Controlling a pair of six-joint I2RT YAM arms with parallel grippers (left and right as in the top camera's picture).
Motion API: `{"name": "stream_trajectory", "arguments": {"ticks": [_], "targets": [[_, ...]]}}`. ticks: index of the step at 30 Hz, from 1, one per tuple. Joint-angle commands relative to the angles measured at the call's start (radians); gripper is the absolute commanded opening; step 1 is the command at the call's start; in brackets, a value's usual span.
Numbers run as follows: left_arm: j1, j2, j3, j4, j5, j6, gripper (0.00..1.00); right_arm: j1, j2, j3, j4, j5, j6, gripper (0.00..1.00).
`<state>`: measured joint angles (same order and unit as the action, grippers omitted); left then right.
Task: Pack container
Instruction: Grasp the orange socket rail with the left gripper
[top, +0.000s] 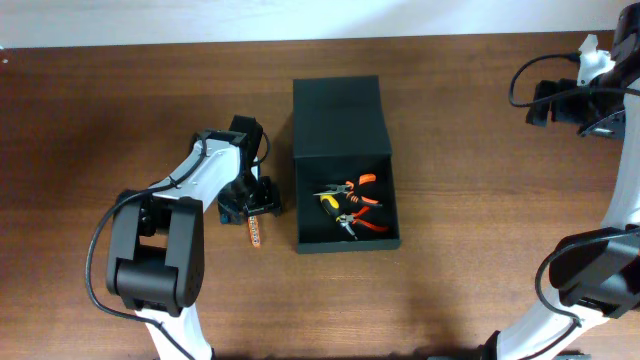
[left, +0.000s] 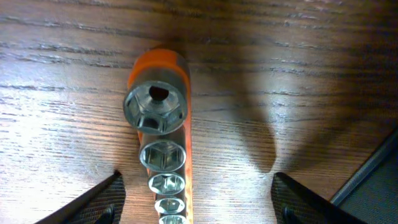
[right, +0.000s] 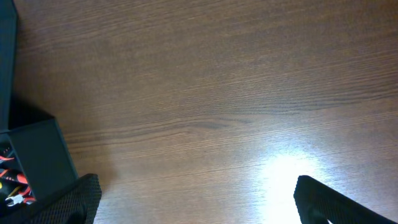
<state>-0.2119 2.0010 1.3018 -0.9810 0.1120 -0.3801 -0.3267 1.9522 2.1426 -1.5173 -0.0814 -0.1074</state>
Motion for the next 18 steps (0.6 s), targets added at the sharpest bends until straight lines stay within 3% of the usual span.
{"name": "stream_trajectory", "arguments": {"ticks": [1,10,18], "targets": [[-0.004,0.050,-0.017,0.008,0.068,-0.001,0.67,-0.001,-0.010,-0.005,-0.005,-0.015,0.004,0.99],[-0.003,0.050,-0.017,0.023,0.068,-0.001,0.31,-0.001,-0.010,-0.005,-0.009,-0.015,0.004,0.99],[-0.003,0.050,-0.017,0.031,0.064,-0.001,0.28,-0.001,-0.010,-0.005,-0.013,-0.016,0.004,0.99]]}}
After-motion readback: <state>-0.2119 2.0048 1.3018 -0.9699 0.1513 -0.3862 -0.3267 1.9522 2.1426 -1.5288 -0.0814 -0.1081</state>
